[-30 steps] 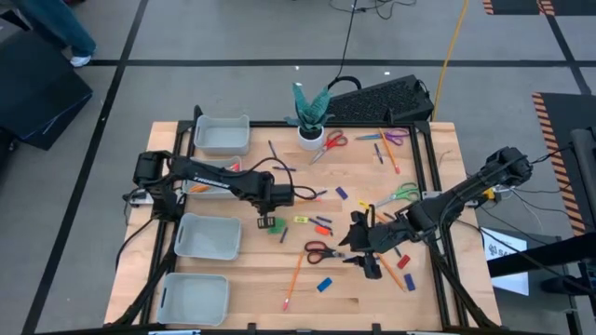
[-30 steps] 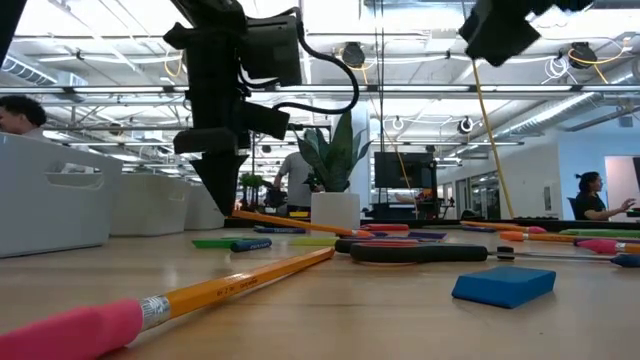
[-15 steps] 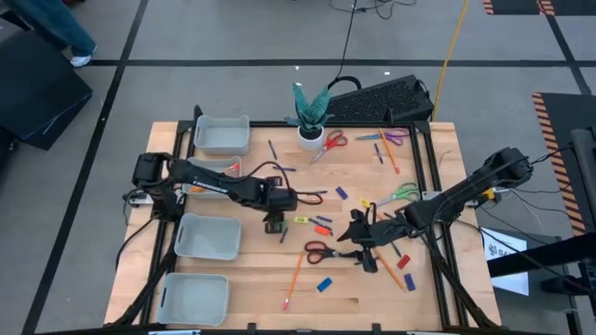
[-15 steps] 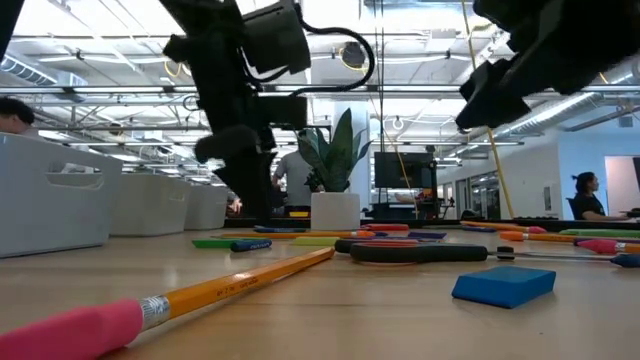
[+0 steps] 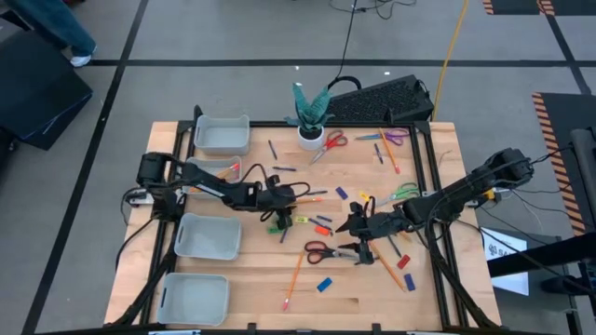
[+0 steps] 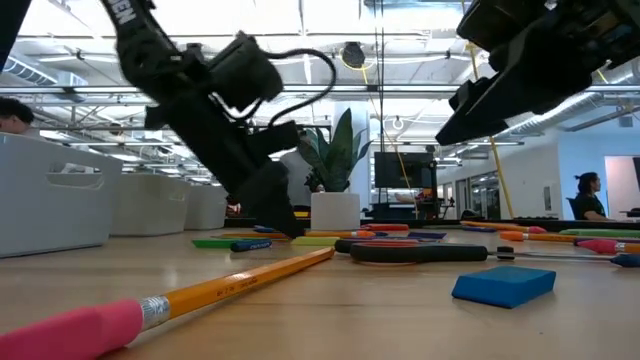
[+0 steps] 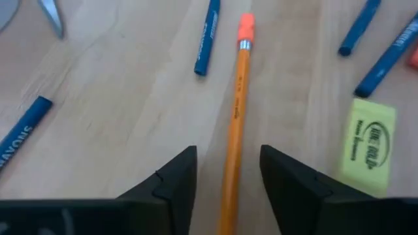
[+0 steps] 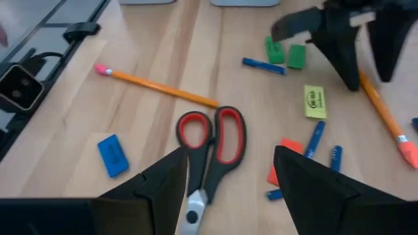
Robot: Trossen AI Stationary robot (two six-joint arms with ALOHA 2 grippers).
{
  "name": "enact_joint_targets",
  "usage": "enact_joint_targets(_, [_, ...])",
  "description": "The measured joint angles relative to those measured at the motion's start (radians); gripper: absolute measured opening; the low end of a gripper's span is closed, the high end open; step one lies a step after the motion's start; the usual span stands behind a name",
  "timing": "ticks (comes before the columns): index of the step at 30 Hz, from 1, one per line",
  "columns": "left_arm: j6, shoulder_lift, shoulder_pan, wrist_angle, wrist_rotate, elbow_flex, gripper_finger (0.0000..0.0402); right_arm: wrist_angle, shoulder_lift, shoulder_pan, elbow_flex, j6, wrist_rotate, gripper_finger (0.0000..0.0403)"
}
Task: Sort crayons/erasers/pens/pencils in bins
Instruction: Put the orange pencil into the middle top gray bin
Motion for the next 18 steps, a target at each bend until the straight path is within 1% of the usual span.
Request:
enact_joint_targets(3, [-0.022, 0.033, 0.000, 0.136, 0.012, -0.041, 0.0145, 0.017, 0.000, -0.009, 0.000, 0.000, -0.002, 0.0224])
enact_joint_targets(5, [-0.020, 0.050, -0.001, 0.181, 0.021, -0.054, 0.0130, 0.031, 0.000, -0.010, 0.000, -0.008, -0.002, 0.0224])
enact_joint_targets(8, [-0.009, 0.087, -0.009, 0.201, 0.033, -0.052, 0.0108, 0.031, 0.000, -0.009, 0.000, -0.031, -0.003, 0.0224])
enact_joint_targets(12, [0.011, 0.136, -0.021, 0.222, 0.019, -0.049, 0.0078, 0.033, 0.000, -0.010, 0.000, 0.005, -0.003, 0.0224])
enact_joint_targets(18, [0.003, 0.153, -0.028, 0.239, 0.012, -0.049, 0.0025, 0.021, -0.003, -0.009, 0.009, 0.006, -0.003, 0.0224])
